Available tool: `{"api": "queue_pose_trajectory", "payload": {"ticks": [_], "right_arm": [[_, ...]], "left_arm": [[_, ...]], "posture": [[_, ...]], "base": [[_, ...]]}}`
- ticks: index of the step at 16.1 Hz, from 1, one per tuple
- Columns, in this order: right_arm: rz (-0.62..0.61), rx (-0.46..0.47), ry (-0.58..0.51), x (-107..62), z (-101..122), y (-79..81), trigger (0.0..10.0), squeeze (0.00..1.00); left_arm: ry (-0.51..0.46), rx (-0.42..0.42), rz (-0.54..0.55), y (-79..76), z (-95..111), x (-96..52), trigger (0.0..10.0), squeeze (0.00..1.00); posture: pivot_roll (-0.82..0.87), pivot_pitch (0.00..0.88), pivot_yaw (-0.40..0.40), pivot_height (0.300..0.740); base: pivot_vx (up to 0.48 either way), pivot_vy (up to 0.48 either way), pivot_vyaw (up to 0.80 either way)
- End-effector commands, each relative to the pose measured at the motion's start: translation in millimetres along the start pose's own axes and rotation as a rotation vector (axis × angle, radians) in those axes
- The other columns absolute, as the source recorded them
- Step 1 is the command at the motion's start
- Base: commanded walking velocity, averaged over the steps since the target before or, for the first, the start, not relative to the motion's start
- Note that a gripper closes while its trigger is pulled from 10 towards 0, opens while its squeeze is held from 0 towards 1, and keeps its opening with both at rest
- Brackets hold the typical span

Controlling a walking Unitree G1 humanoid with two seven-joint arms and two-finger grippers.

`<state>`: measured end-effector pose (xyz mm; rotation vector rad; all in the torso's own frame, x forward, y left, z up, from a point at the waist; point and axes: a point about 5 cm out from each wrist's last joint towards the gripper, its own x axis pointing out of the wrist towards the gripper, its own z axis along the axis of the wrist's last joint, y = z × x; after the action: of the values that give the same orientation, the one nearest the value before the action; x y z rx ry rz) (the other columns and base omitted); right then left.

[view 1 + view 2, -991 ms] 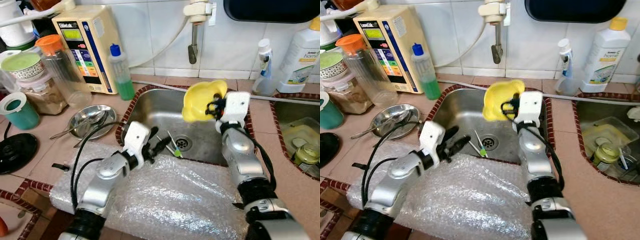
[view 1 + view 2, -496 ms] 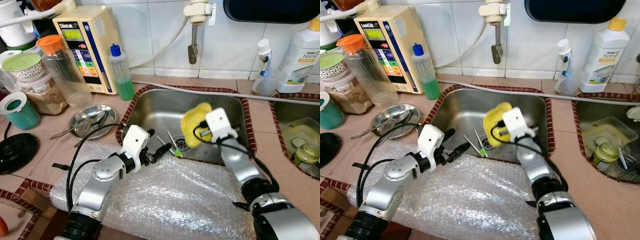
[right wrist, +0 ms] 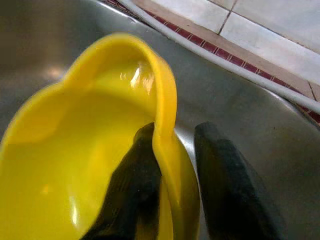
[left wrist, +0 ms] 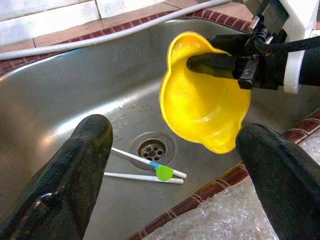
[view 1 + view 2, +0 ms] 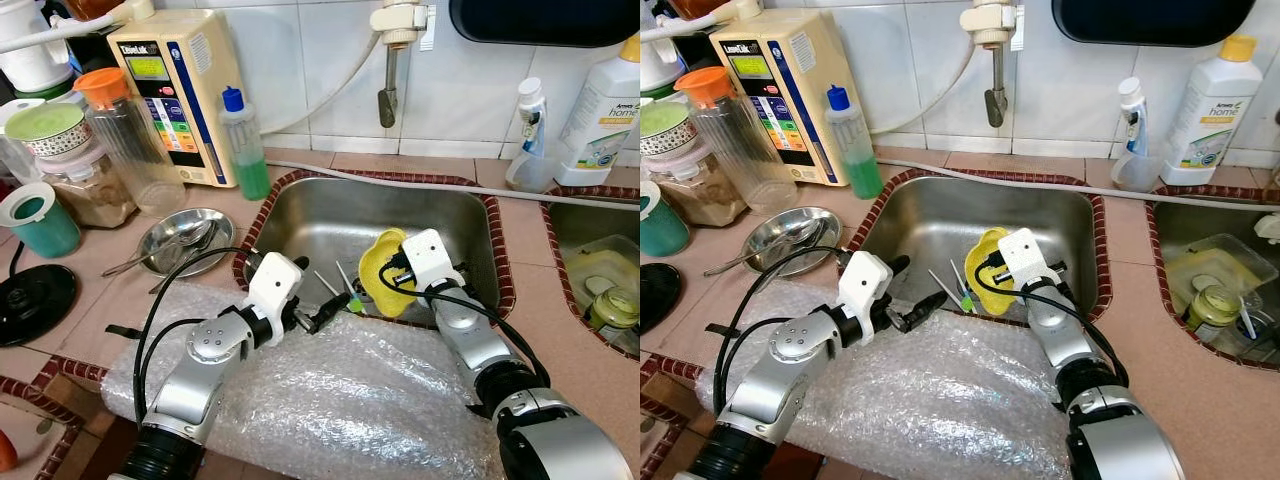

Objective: Kitchen organization

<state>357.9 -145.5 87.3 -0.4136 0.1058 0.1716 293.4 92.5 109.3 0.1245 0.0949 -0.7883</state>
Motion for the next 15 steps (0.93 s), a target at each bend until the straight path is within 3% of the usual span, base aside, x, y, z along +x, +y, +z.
{"api": "queue_pose_trajectory", "payload": {"ticks": [1,6,7,11,15], "right_arm": [[0.032,0.037,0.023,-4.8,-9.2,13.3,10.0,1.00],[0.109,0.103,0.060,-10.7,-20.0,23.2,10.0,1.00],[0.215,0.106,0.102,-13.1,-25.2,35.1,10.0,1.00],[0.375,0.177,0.184,-18.1,-33.1,52.3,10.0,1.00],[0.360,0.452,0.184,-13.1,-24.8,51.1,10.0,1.00]], "left_arm": [[-0.003,0.024,-0.012,-1.3,2.4,-1.5,10.0,1.00],[0.000,0.036,-0.009,0.5,3.1,0.0,10.0,1.00],[0.001,0.039,-0.007,1.7,3.5,0.9,10.0,1.00],[0.001,0.047,-0.008,2.0,5.1,2.1,10.0,1.00],[0.003,0.048,-0.004,2.6,5.1,2.1,10.0,1.00]], "posture": [[0.11,0.000,0.120,0.740],[0.10,0.000,0.130,0.740],[0.09,0.000,0.132,0.740],[0.10,0.000,0.132,0.740],[0.10,0.000,0.132,0.740]], "base": [[0.000,0.000,0.00],[0.000,0.000,0.00],[0.000,0.000,0.00],[0.000,0.000,0.00],[0.000,0.000,0.00]]}}
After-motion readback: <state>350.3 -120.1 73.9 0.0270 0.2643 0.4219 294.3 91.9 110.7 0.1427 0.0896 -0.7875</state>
